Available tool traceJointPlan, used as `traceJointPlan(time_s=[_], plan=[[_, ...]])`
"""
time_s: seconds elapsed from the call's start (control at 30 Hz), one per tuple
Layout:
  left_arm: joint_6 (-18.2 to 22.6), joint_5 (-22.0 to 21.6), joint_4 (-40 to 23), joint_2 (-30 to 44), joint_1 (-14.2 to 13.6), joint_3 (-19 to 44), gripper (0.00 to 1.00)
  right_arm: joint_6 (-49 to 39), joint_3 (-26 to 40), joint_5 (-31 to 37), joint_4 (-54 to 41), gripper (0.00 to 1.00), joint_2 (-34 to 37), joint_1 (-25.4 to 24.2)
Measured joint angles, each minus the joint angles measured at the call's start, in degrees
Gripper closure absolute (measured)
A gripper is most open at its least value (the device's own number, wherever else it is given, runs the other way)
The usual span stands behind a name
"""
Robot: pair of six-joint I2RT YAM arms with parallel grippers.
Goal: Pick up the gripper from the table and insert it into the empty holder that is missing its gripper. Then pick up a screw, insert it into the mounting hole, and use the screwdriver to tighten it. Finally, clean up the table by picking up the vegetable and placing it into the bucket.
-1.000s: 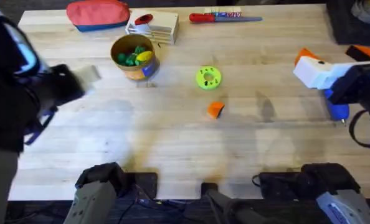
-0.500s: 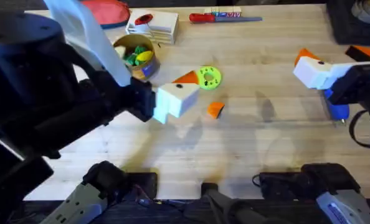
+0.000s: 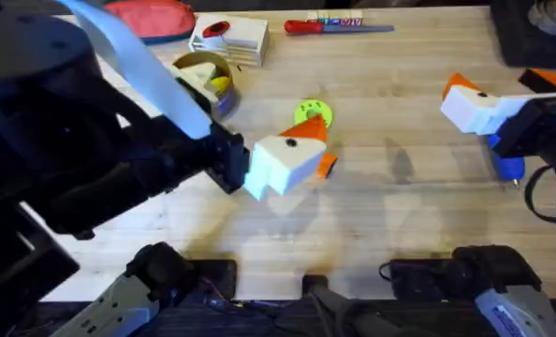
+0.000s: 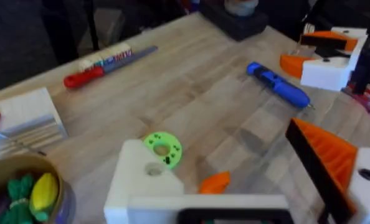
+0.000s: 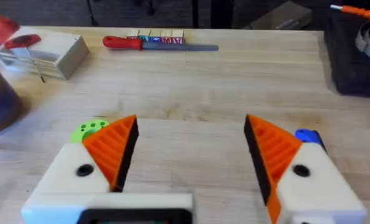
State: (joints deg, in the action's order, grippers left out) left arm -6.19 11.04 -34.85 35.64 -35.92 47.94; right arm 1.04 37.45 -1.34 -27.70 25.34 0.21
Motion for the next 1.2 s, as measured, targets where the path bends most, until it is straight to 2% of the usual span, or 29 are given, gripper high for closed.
traceJointPlan(time_s=[0.1,0.17,0.27,0.4,0.47,0.57,0.9,1.07,1.2], plan=[[0.71,0.13,6.70,0.80,-0.11,-0.89,0.013,0.00,0.00,0.00,0.00,0.010,-0.01,0.00],[2.22,0.10,13.59,1.07,-0.71,-3.39,0.013,0.00,0.00,0.00,0.00,0.010,0.00,0.00],[4.42,0.14,24.61,0.18,-2.16,-10.54,0.013,0.00,0.00,0.00,0.00,0.010,0.00,0.00],[4.86,0.14,35.28,-4.35,-3.26,-22.49,0.013,0.00,0.00,0.00,0.00,0.010,-0.02,0.00],[4.84,0.12,38.53,-8.66,-3.75,-28.24,0.013,0.00,0.00,0.00,0.00,0.010,0.00,0.00],[4.71,0.14,39.69,-15.86,-4.37,-34.30,0.013,0.00,0.00,0.00,0.00,0.010,-0.01,0.00],[4.67,0.16,40.24,-33.52,-4.44,-45.60,0.014,0.00,0.00,0.00,0.00,0.010,-0.02,0.00],[3.98,0.57,39.54,-35.39,-4.99,-47.65,0.014,0.00,0.00,0.00,0.00,0.010,-0.01,0.00],[3.59,1.89,33.52,-35.39,-5.96,-47.63,0.014,0.00,0.00,0.00,0.00,0.010,0.00,0.00]])
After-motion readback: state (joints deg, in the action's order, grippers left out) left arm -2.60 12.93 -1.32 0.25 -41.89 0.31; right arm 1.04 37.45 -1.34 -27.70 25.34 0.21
